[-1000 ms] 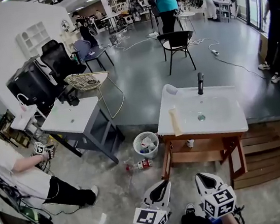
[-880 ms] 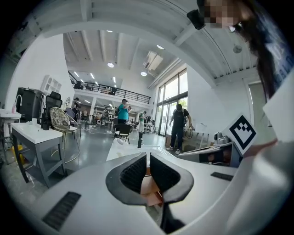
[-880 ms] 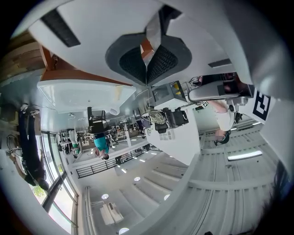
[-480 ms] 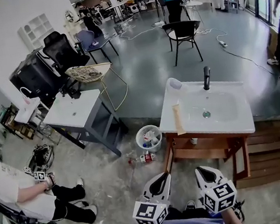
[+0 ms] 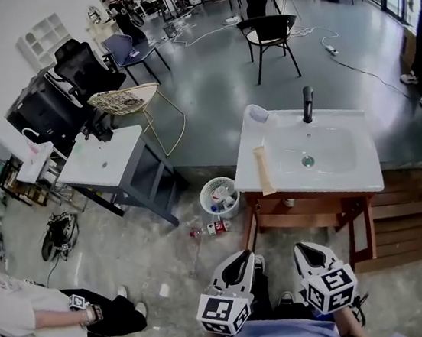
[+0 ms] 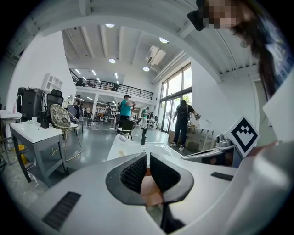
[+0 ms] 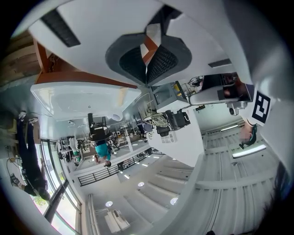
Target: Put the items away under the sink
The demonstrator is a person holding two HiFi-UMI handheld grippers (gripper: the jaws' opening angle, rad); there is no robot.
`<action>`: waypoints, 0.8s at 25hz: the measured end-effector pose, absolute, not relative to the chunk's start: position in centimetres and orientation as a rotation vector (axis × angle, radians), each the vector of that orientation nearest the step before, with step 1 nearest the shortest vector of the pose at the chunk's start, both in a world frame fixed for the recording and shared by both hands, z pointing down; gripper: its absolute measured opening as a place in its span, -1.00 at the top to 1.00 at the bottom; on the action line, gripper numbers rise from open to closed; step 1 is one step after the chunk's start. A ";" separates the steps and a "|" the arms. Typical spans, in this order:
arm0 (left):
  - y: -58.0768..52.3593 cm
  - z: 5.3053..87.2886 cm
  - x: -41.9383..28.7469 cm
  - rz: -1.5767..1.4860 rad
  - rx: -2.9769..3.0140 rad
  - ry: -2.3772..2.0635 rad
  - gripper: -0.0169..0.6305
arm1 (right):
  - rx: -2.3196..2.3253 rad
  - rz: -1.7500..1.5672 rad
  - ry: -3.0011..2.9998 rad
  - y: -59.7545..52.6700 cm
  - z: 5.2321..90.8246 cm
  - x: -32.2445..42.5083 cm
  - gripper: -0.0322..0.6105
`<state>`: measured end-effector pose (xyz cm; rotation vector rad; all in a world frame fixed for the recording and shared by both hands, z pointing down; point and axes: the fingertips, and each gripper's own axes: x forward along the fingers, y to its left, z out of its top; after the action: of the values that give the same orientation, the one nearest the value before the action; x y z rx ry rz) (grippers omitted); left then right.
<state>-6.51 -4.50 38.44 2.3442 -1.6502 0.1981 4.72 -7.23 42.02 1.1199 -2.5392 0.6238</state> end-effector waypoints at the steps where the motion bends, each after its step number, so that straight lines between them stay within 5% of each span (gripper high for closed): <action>1: -5.0 38.6 -6.6 0.206 2.350 -1.643 0.89 | 1.121 0.624 -2.533 -7.6 42.1 4.6 0.83; 20: -20.0 40.7 -10.7 0.277 2.476 -1.497 0.89 | 1.247 0.644 -2.424 -21.1 44.7 1.0 0.83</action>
<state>-10.67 -20.00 40.67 2.4755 -1.4975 0.2772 1.00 -21.11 44.66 1.2468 -2.4243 0.6437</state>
